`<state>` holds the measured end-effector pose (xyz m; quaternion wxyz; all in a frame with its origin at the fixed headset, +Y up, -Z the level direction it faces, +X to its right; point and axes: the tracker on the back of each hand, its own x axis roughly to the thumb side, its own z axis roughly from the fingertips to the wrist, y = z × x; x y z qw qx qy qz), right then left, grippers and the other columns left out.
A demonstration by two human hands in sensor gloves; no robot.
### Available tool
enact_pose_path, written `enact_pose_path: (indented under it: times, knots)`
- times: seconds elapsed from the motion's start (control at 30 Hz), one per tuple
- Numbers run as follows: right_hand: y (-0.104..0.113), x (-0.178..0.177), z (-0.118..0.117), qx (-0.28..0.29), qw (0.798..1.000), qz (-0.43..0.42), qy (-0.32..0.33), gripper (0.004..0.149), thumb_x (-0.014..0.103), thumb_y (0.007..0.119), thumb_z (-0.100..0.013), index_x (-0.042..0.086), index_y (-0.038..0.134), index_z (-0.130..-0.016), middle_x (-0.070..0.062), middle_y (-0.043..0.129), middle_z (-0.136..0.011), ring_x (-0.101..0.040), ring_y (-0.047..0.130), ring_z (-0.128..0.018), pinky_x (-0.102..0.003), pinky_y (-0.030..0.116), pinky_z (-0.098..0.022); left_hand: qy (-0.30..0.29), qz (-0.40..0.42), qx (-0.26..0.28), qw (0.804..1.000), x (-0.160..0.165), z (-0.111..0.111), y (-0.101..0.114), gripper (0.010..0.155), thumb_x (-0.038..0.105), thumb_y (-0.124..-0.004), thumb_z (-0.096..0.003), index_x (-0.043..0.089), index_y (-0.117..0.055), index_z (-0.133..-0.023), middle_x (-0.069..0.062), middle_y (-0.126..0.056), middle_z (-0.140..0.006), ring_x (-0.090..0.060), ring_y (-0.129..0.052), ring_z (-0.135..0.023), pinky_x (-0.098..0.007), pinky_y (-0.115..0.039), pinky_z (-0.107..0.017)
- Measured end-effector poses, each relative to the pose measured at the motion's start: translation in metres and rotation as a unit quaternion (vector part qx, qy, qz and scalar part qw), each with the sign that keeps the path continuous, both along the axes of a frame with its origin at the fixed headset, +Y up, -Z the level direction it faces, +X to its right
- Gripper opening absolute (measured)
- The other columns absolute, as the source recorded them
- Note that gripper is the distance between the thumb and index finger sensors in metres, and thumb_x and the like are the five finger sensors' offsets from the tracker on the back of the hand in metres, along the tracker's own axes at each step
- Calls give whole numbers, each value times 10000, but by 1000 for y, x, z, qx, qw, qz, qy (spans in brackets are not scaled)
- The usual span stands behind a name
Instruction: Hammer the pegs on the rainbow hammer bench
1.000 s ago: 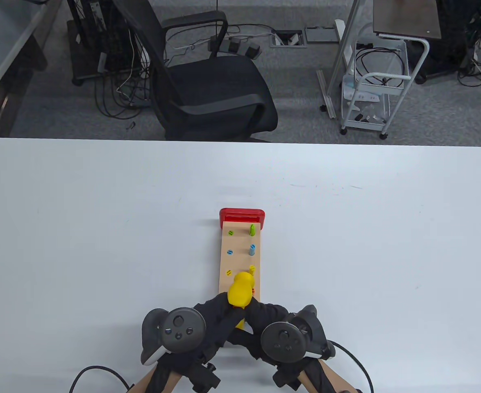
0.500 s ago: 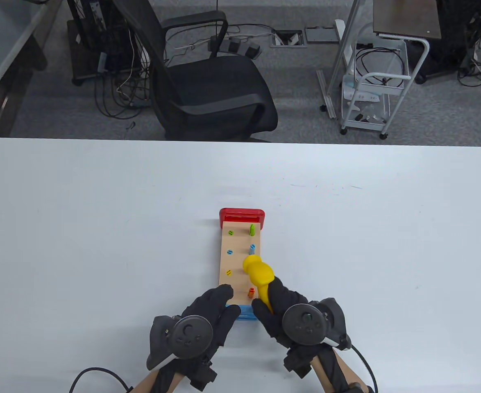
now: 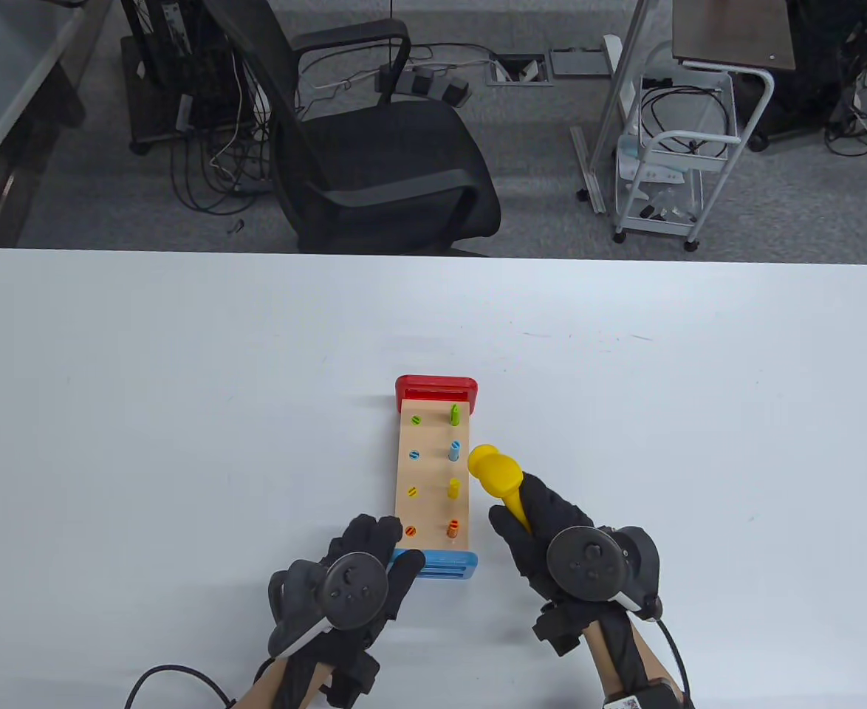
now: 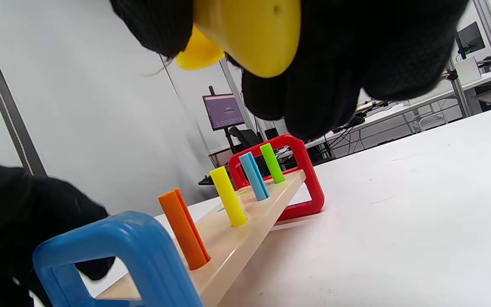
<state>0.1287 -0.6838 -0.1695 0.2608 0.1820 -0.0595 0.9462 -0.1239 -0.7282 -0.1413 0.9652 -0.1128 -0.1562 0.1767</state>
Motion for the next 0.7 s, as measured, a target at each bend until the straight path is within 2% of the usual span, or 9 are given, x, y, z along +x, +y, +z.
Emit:
enact_pose_path:
  times: [0.1, 0.23, 0.43, 0.6, 0.7]
  knots:
    - [-2, 1, -1, -7, 1000, 2, 3, 570, 343, 629, -635, -71, 586, -1024, -263, 857, -865, -438, 926, -669, -634, 774, -517, -3, -32, 9, 999, 3, -1, -7, 712, 563, -430, -590, 122, -516, -1142, -337, -808, -1035, -455, -992, -736, -516, -874, -495]
    - [-5, 0, -4, -20, 1000, 2, 15, 579, 346, 616, -642, -62, 549, -1046, -212, 856, -830, -395, 918, -633, -617, 771, -511, -11, -12, 48, 999, 5, -3, -20, 662, 520, -416, -574, 105, -547, -1073, -343, -844, -953, -395, -1019, -670, -485, -885, -466]
    - [-9, -2, -3, -28, 999, 14, 22, 621, 393, 544, -638, -68, 547, -1055, -144, 935, -673, -292, 956, -455, -540, 829, -408, -10, -34, 94, 995, 8, -1, -23, 661, 512, -408, -549, 94, -573, -1034, -313, -873, -905, -337, -1027, -613, -465, -887, -454]
    - [5, -5, 8, 32, 998, 2, 46, 620, 420, 512, -633, -44, 611, -1032, -122, 966, -600, -263, 961, -365, -511, 845, -348, -11, -32, 104, 994, 8, -1, -23, 660, 514, -417, -540, 93, -592, -1017, -305, -887, -885, -328, -1033, -596, -457, -892, -443]
    - [-6, -13, 11, 14, 997, 40, 68, 616, 426, 523, -634, -34, 646, -1024, -121, 978, -572, -261, 960, -336, -507, 846, -329, -4, -37, 123, 992, 9, 0, -23, 661, 516, -421, -533, 95, -611, -1007, -297, -906, -864, -315, -1045, -572, -443, -902, -426]
